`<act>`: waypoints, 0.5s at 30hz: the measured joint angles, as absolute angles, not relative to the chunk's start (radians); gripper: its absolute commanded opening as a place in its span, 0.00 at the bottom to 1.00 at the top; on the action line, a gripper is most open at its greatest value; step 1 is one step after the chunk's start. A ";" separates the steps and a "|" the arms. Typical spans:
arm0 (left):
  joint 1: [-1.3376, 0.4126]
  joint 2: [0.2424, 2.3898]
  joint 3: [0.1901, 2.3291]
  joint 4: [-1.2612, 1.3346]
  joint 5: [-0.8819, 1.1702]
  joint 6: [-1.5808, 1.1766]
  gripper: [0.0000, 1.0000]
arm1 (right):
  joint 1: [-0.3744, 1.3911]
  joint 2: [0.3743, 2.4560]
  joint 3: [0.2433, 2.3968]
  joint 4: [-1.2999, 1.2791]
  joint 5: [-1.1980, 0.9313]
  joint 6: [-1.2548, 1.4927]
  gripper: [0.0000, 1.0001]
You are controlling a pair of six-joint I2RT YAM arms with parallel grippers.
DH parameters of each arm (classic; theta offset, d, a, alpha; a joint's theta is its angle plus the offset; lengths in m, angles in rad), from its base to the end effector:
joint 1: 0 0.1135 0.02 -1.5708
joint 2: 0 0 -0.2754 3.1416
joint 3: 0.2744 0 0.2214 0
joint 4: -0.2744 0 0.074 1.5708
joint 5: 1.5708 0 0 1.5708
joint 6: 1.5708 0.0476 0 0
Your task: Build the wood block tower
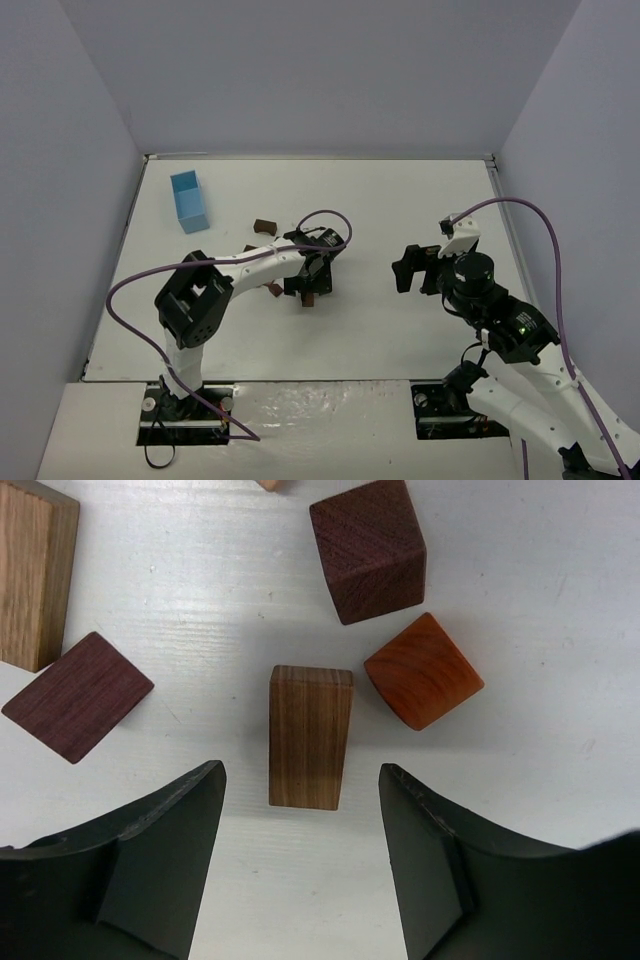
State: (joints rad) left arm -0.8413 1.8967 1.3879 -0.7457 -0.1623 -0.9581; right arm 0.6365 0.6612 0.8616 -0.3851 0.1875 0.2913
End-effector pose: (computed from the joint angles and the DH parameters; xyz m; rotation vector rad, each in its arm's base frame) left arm 0.2464 -0.2641 0.2080 -0.2005 2.8047 -0.2090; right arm 0.1004 0.0632 0.3616 -0.1683 1.7722 0.5103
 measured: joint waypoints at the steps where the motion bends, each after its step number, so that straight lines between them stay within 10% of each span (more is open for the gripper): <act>1: -0.840 1.901 1.395 -0.747 -0.162 -0.958 0.58 | 0.636 0.659 0.862 -0.385 0.187 0.291 1.00; 15: -0.820 1.941 1.427 -0.747 -0.150 -0.957 0.51 | 0.636 0.654 0.862 -0.385 0.196 0.293 1.00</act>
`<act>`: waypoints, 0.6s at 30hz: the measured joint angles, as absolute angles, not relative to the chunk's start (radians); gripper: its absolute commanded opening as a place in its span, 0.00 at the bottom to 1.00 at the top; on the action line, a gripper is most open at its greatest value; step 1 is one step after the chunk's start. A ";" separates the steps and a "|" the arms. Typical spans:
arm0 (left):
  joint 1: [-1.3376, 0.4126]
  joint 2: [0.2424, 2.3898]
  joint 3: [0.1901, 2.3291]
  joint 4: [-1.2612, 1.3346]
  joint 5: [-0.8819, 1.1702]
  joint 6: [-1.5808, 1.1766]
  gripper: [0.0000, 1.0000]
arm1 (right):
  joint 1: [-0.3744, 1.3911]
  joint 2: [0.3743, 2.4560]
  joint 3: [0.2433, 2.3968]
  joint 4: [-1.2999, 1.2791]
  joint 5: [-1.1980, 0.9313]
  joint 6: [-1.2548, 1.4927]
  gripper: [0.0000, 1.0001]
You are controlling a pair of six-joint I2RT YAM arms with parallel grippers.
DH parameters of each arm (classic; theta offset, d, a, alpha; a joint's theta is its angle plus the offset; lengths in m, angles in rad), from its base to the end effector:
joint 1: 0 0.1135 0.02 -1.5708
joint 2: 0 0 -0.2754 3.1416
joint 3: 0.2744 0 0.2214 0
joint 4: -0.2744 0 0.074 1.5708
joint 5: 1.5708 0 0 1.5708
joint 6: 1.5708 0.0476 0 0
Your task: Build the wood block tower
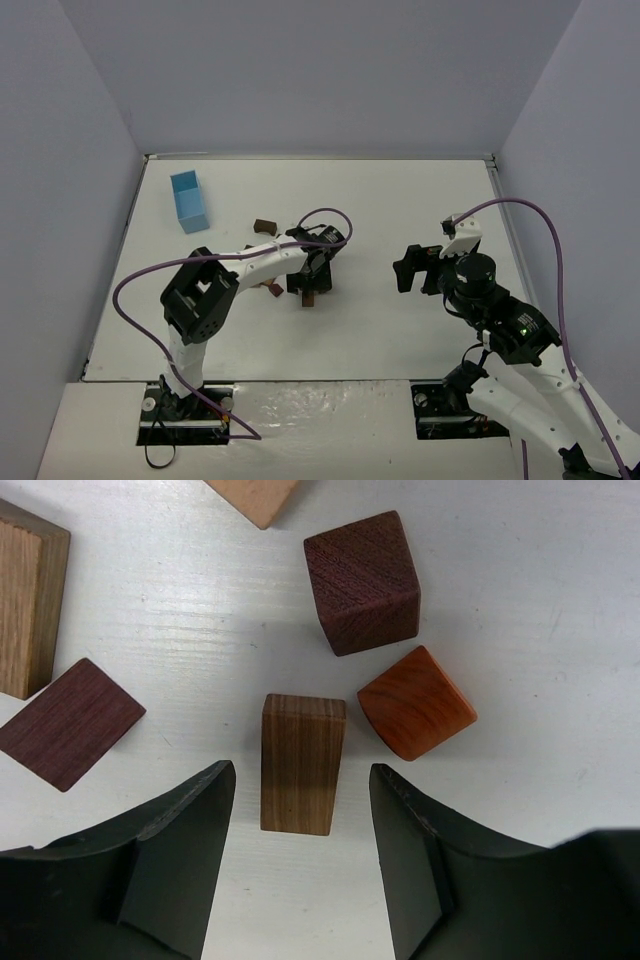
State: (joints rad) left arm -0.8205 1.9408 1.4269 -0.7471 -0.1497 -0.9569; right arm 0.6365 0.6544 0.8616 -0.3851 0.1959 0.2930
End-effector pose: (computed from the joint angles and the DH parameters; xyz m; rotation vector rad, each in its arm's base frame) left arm 0.2586 -0.2670 0.2024 -0.2254 2.8150 -0.2088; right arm 0.0992 0.0618 0.3623 -0.1589 1.7655 0.5070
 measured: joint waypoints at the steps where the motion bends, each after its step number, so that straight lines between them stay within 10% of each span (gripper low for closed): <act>1: -0.818 1.941 1.427 -0.747 -0.150 -0.957 0.50 | 0.636 0.654 0.862 -0.385 0.196 0.294 1.00; 18: -0.811 1.958 1.427 -0.747 -0.134 -0.954 0.35 | 0.636 0.657 0.862 -0.385 0.206 0.295 1.00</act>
State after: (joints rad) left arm -0.8112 1.9583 1.4269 -0.7471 -0.1337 -0.9541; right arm 0.6365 0.6571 0.8616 -0.3851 0.2058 0.2947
